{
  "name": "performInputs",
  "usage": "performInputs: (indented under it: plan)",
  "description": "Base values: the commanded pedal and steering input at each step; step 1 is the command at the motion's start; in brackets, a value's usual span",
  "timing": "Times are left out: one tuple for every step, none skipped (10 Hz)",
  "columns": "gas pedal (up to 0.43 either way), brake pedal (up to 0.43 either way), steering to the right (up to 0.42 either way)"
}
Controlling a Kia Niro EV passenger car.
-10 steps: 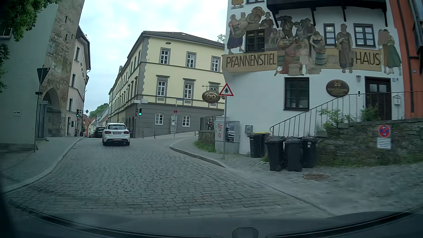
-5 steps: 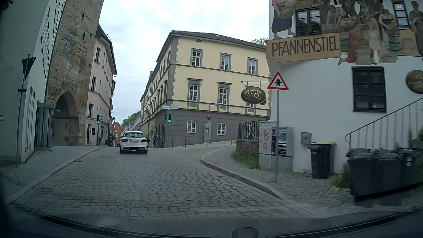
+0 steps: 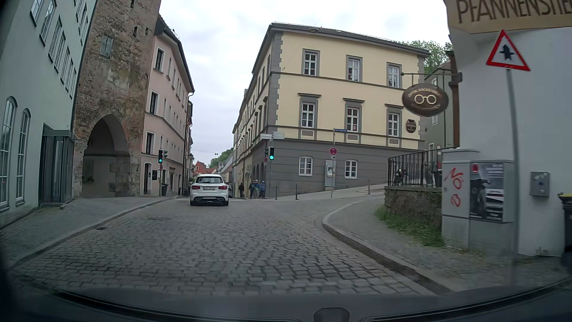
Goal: Follow the waypoints while adhering to traffic rules and regulations
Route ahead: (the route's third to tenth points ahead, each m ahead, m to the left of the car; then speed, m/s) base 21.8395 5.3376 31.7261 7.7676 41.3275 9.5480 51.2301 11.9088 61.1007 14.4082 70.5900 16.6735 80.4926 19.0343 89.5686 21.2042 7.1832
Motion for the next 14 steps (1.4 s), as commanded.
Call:
performInputs:
  plan:
    - [0.098,0.000,-0.138]
    - [0.098,0.000,-0.128]
    - [0.098,0.000,-0.125]
    - [0.087,0.000,-0.123]
    - [0.087,0.000,-0.116]
    - [0.079,0.000,-0.110]
    - [0.067,0.000,-0.098]
    - [0.047,0.000,-0.090]
    - [0.047,0.000,-0.080]
    - [0.047,0.000,-0.072]
    - [0.039,0.000,-0.064]
    - [0.020,0.000,-0.054]
    - [0.008,0.000,-0.047]
    - [0.008,0.000,-0.043]
